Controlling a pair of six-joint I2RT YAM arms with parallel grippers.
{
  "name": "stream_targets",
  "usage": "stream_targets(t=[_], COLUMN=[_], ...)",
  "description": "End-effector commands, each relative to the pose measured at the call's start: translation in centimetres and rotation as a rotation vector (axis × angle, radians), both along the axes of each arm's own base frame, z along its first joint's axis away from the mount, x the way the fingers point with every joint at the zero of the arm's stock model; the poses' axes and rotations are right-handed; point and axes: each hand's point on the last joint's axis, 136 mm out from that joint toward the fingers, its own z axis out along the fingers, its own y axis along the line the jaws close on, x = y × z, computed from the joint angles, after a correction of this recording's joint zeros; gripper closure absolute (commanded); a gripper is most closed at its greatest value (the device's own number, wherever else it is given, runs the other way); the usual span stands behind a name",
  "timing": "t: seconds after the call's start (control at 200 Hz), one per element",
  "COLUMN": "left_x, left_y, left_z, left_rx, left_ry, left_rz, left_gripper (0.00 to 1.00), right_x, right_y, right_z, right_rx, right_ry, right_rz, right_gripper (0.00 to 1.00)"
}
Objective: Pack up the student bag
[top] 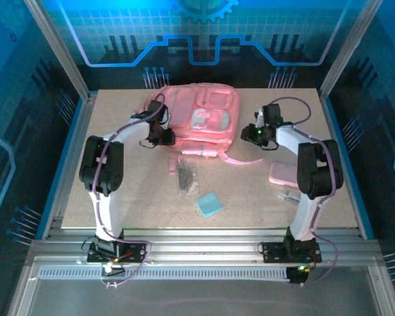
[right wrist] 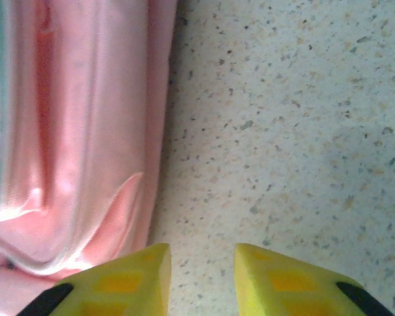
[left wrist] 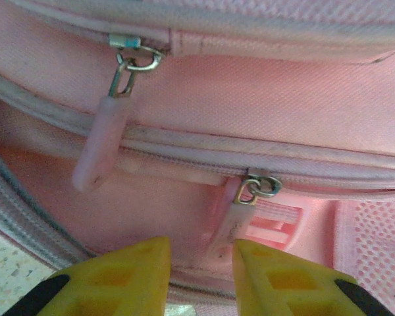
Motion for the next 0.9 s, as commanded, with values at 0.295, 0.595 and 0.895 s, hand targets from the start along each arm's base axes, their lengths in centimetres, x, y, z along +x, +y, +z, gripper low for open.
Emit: stream_targets(t=[0.295,0.595,0.895], left_x=[1.1,2.0,2.3], left_y=[-1.4,-0.3,0.6], left_z=[-2.2,-2.9,-1.9], left_rx=[-0.074,-0.083,-0.049], left_ry=[0.079,0.106,0.096], left_rz=[-0.010,0.031,0.033], left_gripper=[0.49,0.74,0.91], right_x=[-0.9,1.3,1.5], right_y=[6.2,8.0,6.2], right_z=[0.3,-4.1,-5.1], right_rx=[0.144,0.182,0.119], right_ry=[0.004,0.095,0.107], right_rz=[0.078,0.021,-0.038], right_gripper=[0.47,0.50,0.90])
